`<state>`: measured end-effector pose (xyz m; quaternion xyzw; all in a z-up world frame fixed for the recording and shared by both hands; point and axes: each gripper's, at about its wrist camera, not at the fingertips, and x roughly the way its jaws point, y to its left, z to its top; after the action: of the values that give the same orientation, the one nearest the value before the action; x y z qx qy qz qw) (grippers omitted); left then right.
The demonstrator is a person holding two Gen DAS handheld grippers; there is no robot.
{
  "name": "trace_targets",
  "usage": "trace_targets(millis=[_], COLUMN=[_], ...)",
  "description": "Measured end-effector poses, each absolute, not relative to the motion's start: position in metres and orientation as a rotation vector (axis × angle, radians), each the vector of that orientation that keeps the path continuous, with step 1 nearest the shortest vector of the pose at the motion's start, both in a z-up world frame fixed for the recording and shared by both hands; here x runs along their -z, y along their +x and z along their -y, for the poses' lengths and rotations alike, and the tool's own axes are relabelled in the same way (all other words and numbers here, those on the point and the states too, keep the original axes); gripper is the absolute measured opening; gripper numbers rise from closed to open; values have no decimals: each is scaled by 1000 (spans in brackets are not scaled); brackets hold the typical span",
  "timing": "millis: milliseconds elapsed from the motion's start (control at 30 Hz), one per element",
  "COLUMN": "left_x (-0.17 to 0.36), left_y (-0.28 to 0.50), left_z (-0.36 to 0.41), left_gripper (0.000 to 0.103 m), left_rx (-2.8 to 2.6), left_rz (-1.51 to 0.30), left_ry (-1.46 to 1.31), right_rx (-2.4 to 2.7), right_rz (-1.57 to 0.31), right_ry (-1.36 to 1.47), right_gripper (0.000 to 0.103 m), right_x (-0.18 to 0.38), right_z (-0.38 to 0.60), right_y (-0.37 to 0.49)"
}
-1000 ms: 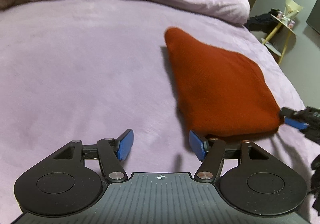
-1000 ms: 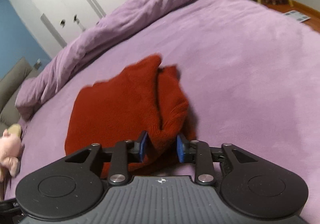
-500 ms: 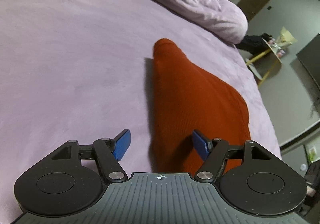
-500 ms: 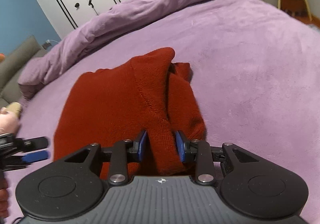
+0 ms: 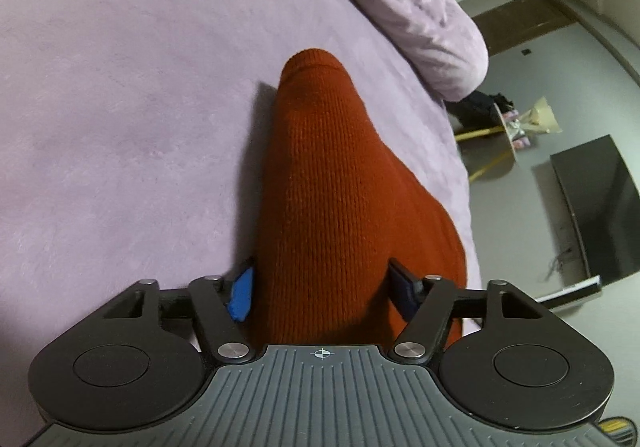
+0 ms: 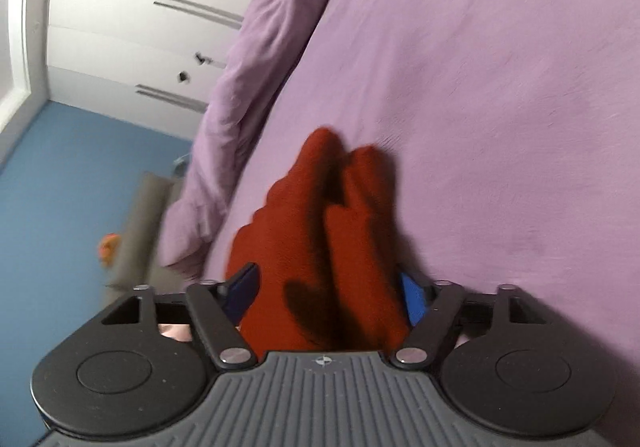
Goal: Fold small clothes
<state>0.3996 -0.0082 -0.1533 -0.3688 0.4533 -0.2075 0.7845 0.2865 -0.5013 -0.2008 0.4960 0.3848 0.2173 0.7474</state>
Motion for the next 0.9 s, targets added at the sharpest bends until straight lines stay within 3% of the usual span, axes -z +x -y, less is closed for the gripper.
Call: trace_targets(millis=[33,100,233,533,767,900], left_x=[153,149,125,60,80,82], left_y=[401,401,398,354,297,276], left_z=[9,10,13,-33,-83,-102], left_gripper=[61,54,49,49,53,56], left_rx=[444,445,467,473,315,243], left_rz=[-979,-977,-949,-894,-1028,-996], left_ry=[-793,-772,-684,-568,-469,-408], right_rx=[-470,-461,-451,-557,-602,-461], right_rz=[-863,-887,-833,-799,-937,-1018], right_ry=[1078,1070,1076,1123,1117,1007], right_gripper=[52,40,32,31,32,47], right_x=[204,210,205,169,176,180], right_z=[497,490,477,445,379,355], right_y=[293,302,296,269,229,206])
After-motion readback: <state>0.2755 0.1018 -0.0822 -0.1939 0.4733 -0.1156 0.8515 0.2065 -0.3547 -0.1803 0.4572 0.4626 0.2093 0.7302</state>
